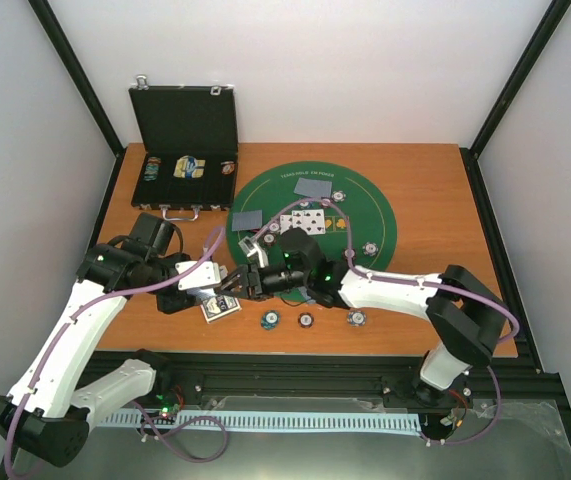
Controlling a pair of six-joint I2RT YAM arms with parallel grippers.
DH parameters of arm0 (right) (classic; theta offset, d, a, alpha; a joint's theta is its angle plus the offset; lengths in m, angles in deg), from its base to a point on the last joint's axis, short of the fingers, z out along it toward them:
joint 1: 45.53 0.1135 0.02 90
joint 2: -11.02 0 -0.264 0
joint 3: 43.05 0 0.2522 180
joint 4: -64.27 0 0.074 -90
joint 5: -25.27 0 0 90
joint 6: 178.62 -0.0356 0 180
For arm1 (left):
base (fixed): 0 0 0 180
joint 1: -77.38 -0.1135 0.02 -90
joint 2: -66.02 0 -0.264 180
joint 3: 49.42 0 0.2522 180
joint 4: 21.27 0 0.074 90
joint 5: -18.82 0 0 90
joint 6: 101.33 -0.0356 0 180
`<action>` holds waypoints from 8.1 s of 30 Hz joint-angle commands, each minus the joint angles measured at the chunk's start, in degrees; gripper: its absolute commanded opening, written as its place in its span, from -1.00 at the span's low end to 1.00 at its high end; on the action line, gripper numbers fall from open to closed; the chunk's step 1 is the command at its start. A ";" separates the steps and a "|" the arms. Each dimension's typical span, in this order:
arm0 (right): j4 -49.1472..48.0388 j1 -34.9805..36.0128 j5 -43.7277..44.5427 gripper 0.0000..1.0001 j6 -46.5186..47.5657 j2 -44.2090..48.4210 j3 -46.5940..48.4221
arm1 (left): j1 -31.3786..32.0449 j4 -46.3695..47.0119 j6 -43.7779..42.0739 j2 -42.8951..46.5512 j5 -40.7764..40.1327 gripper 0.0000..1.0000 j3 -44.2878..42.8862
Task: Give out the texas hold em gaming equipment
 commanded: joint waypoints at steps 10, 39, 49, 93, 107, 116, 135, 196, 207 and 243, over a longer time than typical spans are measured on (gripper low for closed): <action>-11.28 3.65 -3.04 0.17 -6.50 -8.58 4.80 | -0.07 -0.85 0.14 0.37 0.88 -0.68 -2.83; -8.79 -0.85 -0.62 -0.28 -8.56 -8.74 -0.93 | -0.06 -0.86 -0.43 0.92 0.97 -0.69 -2.39; -8.06 -2.08 -1.05 -0.25 -8.12 -6.93 -1.56 | -0.06 -0.43 -0.39 0.97 1.13 -0.69 -1.96; -6.37 -3.17 -1.26 -0.94 -11.28 -4.61 -1.03 | -0.06 0.28 -0.21 0.87 0.69 -0.68 -0.87; 1.33 -12.30 -3.55 -0.95 -8.09 2.54 -5.16 | -0.06 0.07 -0.33 0.89 0.23 -0.68 -1.22; 29.51 -38.56 -6.94 -0.94 15.84 1.68 -0.59 | -0.06 -0.02 -0.13 0.61 0.64 -0.68 -1.40; 44.51 -51.81 -5.57 -0.94 29.21 -23.90 23.72 | -0.06 0.64 0.71 0.48 0.98 -0.67 -0.73; 15.46 -10.41 -1.82 0.71 7.92 -1.70 5.95 | -0.06 -0.90 1.76 0.97 0.35 -0.67 -1.47; 4.11 -5.78 -3.93 0.69 0.35 -4.33 4.50 | -0.06 -1.27 1.53 1.65 1.05 -0.67 -2.14; -18.81 2.06 -6.30 0.56 -13.87 -15.92 7.43 | -0.06 -1.69 1.05 1.26 0.76 -0.67 -2.21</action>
